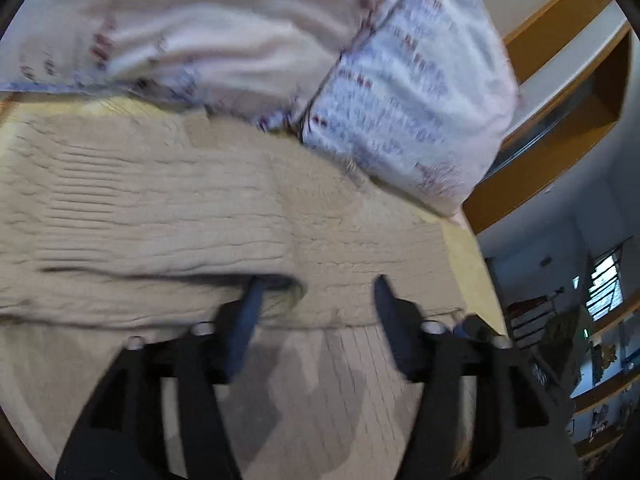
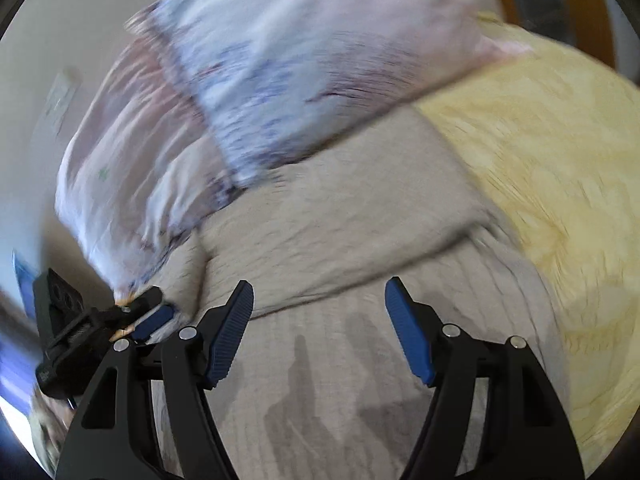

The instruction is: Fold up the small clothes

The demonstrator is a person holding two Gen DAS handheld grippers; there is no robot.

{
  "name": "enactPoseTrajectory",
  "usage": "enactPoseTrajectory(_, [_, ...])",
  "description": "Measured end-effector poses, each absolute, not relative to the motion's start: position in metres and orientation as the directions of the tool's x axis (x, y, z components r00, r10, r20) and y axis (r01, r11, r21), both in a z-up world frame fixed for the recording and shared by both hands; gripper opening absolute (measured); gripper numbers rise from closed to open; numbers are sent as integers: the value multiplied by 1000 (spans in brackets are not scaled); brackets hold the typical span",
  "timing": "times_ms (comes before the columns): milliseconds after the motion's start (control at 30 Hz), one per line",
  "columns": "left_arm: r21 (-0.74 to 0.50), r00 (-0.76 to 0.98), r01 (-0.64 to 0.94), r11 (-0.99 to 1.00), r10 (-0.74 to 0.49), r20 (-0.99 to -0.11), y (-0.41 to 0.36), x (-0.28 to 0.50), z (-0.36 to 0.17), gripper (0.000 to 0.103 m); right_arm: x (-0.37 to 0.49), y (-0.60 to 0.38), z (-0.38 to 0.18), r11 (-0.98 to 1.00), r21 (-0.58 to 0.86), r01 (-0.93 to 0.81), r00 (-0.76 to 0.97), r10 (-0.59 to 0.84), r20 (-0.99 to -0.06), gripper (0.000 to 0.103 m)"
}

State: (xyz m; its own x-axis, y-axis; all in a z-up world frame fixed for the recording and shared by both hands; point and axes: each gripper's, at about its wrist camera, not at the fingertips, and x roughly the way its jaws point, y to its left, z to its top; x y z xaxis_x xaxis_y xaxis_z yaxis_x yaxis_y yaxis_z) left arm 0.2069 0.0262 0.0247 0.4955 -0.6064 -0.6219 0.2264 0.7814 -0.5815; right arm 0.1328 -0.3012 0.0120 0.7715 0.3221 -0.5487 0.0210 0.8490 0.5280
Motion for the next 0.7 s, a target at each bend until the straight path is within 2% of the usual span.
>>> enactPoseTrajectory(100, [-570,572,202,796,-569,-591,74,195,39,62,141,-266,36,894,427,-137,757,372,-537,69])
enactPoseTrajectory(167, [-569,608,137,811,-522,-598,109,195,40,55,148,-230,49,909,324,-263,736,406,-541,66])
enactPoseTrajectory(233, [-585,611,59,809,-493,-619,140,197,32,45,156,-188,56,892,224,-394,708,449,-545,56])
enactPoseTrajectory(333, [-612,597,-1,791,-490,-635,161,202,20,41,169,-132,56,846,86,-526,685,481,-547,45])
enactPoseTrajectory(400, [-605,578,-34,796,-478,-661,169,204,10,37,180,-105,52,819,59,-571,657,500,-564,39])
enactPoseTrajectory(500, [-605,557,-52,795,-479,-678,171,205,-1,33,198,-68,38,785,44,-618,605,511,-611,35])
enactPoseTrajectory(533, [-596,557,-54,801,-471,-684,171,206,-2,29,203,-53,32,777,6,-629,603,493,-628,35])
enactPoseTrajectory(700, [-614,550,-63,787,-486,-679,180,206,-7,26,205,-25,15,754,-68,-654,593,454,-665,35])
